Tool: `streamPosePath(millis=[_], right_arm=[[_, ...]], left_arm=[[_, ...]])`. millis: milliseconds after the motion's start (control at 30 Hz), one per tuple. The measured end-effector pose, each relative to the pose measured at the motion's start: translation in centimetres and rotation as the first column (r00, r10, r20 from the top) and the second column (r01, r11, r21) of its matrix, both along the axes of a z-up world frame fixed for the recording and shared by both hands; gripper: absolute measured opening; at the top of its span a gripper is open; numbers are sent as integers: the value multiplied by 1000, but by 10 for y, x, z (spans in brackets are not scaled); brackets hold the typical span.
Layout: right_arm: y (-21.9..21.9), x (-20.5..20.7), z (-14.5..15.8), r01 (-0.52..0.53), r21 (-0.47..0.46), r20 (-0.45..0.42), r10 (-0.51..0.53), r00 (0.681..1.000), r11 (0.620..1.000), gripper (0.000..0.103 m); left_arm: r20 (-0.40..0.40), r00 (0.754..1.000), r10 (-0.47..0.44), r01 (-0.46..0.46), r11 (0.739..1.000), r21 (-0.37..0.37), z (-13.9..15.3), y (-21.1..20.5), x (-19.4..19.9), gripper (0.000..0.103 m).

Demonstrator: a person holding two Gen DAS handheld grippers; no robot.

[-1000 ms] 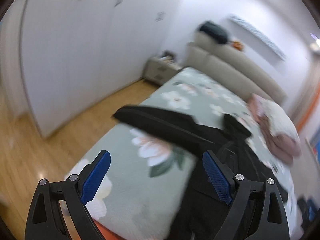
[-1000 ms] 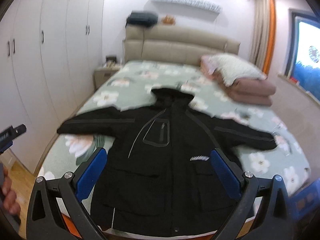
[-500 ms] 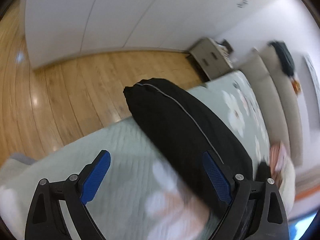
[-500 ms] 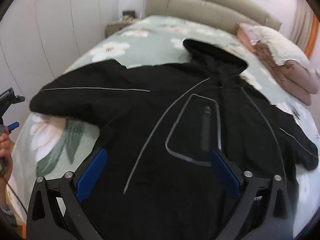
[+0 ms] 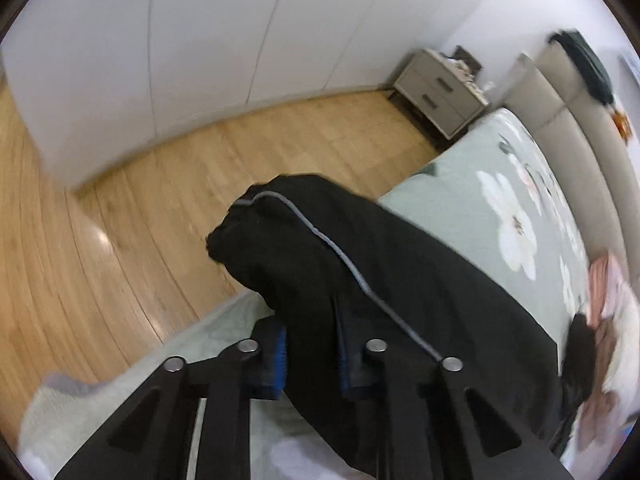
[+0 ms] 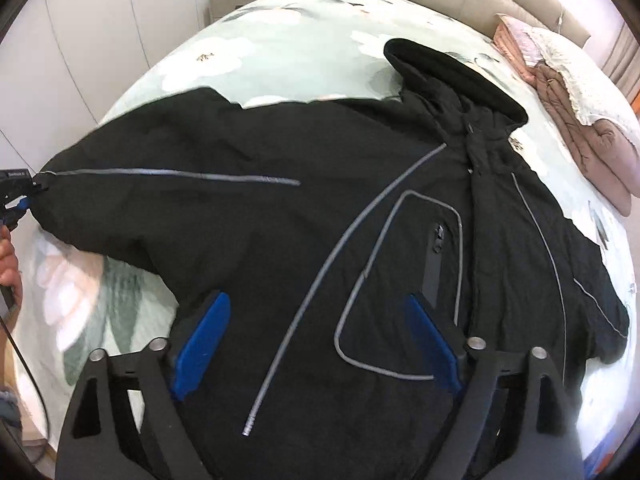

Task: Fold large clothes

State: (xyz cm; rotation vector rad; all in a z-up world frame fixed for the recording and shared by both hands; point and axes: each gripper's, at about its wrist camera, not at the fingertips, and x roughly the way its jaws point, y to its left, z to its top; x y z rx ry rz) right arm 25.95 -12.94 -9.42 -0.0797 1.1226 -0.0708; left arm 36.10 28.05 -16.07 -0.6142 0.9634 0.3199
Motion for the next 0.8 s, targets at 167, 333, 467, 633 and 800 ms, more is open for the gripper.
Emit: streamPosePath(millis=[167, 333, 467, 633, 800], right_arm=[[-10, 9, 22, -30, 55, 10, 30, 1000, 998, 65], [-48, 10, 41, 3, 77, 14, -4, 1000, 997, 66], [-99, 3, 52, 75, 88, 18, -77, 997, 993, 67], [-168, -14, 54, 182, 78, 21, -184, 983, 980, 68], [-219, -26, 37, 263, 66, -11, -262, 965, 963, 69]], left_arm=[[105, 984, -145, 128, 979, 158, 73, -51, -16, 16], [171, 914, -367, 319, 913, 255, 136, -141, -29, 16], [191, 779, -598, 521, 786, 334, 168, -253, -41, 16], [196, 605, -772, 700, 633, 330, 164, -370, -53, 16], [189, 478, -858, 838, 510, 194, 116, -450, -54, 26]])
